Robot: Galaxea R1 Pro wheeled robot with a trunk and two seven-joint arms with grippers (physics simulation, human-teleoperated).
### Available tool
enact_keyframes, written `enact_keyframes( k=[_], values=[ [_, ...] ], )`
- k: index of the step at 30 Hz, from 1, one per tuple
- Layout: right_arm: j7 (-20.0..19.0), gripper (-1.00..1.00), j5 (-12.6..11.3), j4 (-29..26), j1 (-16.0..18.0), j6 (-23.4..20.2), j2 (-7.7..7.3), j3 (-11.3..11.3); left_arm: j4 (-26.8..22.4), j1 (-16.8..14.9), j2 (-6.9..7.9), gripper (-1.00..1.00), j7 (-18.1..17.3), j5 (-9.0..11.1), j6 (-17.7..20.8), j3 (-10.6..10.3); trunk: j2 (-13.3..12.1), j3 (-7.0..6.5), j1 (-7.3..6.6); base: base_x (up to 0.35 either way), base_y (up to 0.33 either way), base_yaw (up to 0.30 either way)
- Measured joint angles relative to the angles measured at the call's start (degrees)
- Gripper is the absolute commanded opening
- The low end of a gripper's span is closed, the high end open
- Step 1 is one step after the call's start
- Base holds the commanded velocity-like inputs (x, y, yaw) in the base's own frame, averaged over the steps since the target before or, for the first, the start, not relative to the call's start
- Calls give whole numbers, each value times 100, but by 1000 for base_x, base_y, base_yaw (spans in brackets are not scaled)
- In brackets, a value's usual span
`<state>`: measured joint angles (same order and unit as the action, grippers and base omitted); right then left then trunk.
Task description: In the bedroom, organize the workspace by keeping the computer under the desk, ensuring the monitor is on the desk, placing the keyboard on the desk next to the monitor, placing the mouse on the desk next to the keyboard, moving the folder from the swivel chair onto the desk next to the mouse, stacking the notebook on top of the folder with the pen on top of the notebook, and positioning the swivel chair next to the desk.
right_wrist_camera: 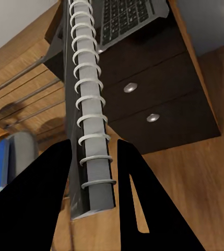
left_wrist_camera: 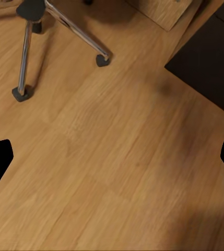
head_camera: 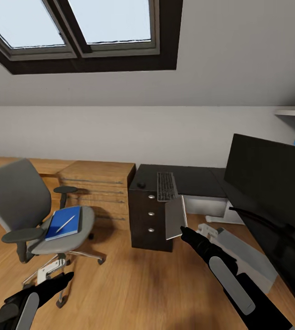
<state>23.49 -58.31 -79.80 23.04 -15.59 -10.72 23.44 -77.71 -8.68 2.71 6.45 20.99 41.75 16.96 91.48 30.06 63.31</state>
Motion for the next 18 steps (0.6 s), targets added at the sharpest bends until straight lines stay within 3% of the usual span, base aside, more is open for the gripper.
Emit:
enact_keyframes(
  k=[6,18],
  values=[
    [7,-100,-1,1,1,11,3,0,0,1,4,100,0,-1,1,-5,0,0,0,306,74,-73],
    [19,-100,-8,0,1,159,-4,-9,5,1,1,100,1,0,9,-8,0,0,2,60,5,-3]
  ],
)
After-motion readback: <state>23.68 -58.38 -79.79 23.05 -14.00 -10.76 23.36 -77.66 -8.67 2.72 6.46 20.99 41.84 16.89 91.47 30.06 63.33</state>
